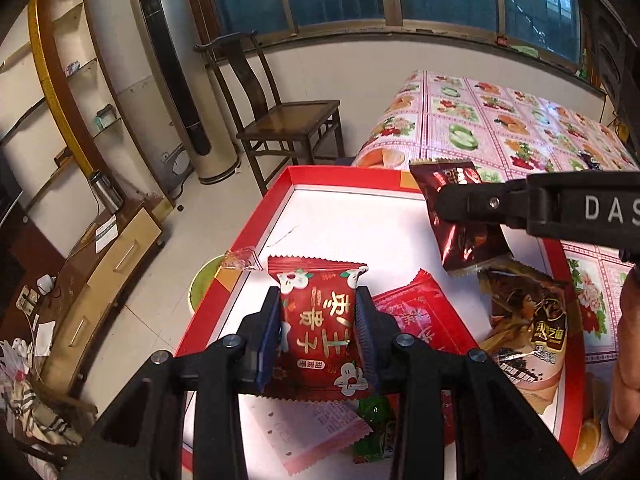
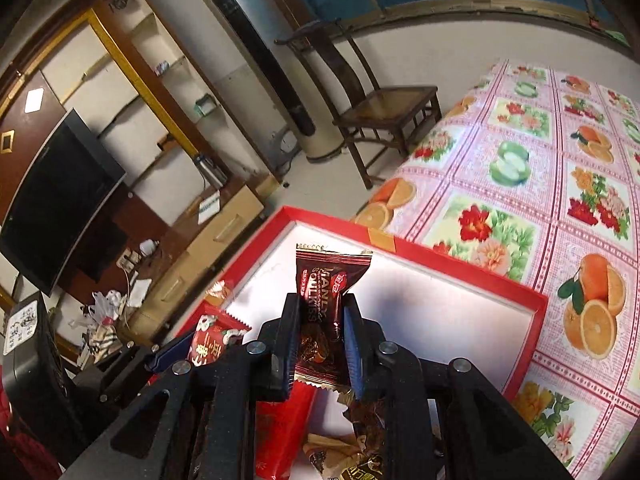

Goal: Organize snacks
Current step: 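Carry the red candy packet and chocolate bar over the red box, then open both grippers to drop the packets into the red box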

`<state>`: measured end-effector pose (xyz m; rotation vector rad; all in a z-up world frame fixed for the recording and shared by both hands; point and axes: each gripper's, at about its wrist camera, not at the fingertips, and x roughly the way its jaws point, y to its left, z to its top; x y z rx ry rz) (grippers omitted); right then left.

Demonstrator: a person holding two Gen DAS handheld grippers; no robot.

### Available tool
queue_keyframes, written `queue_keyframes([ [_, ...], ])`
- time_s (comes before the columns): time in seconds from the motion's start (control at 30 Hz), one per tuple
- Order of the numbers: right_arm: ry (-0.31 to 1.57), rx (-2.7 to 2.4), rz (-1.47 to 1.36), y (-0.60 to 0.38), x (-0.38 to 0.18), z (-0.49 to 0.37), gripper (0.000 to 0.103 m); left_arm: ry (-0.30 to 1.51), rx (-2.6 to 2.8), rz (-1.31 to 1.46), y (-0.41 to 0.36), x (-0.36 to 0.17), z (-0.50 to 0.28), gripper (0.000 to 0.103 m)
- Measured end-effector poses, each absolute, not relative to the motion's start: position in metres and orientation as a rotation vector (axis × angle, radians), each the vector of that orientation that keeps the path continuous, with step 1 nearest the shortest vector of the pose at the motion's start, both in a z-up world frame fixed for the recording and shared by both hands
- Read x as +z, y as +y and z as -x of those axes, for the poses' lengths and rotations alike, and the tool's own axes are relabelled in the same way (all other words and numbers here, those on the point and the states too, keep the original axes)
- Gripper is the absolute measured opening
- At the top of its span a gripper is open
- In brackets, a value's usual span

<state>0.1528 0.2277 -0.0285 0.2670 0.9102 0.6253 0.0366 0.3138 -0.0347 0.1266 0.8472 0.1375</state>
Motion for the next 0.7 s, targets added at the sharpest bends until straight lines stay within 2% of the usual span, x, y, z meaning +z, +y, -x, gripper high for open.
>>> queue_keyframes([
  [0.07, 0.937, 0.629, -0.288, 0.225, -0.035, -0.156, 0.025, 0.848, 0.148, -0.14, 0.312, -0.035, -0.037, 0.049],
  [0.13, 0.945, 0.645, -0.32, 0.218, -0.037, -0.157, 0.03, 0.839, 0.162, -0.156, 0.309, -0.033, -0.034, 0.078],
  [0.17, 0.937, 0.652, -0.343, 0.211, -0.036, -0.156, 0.031, 0.828, 0.173, -0.162, 0.308, -0.031, -0.032, 0.081],
  [0.37, 0.784, 0.578, -0.417, 0.148, -0.014, -0.144, 0.048, 0.753, 0.157, -0.15, 0.295, -0.003, -0.017, 0.084],
  [0.7, 0.681, 0.296, -0.515, -0.034, -0.005, -0.127, 0.049, 0.715, -0.056, -0.152, 0.198, 0.036, -0.017, 0.088],
])
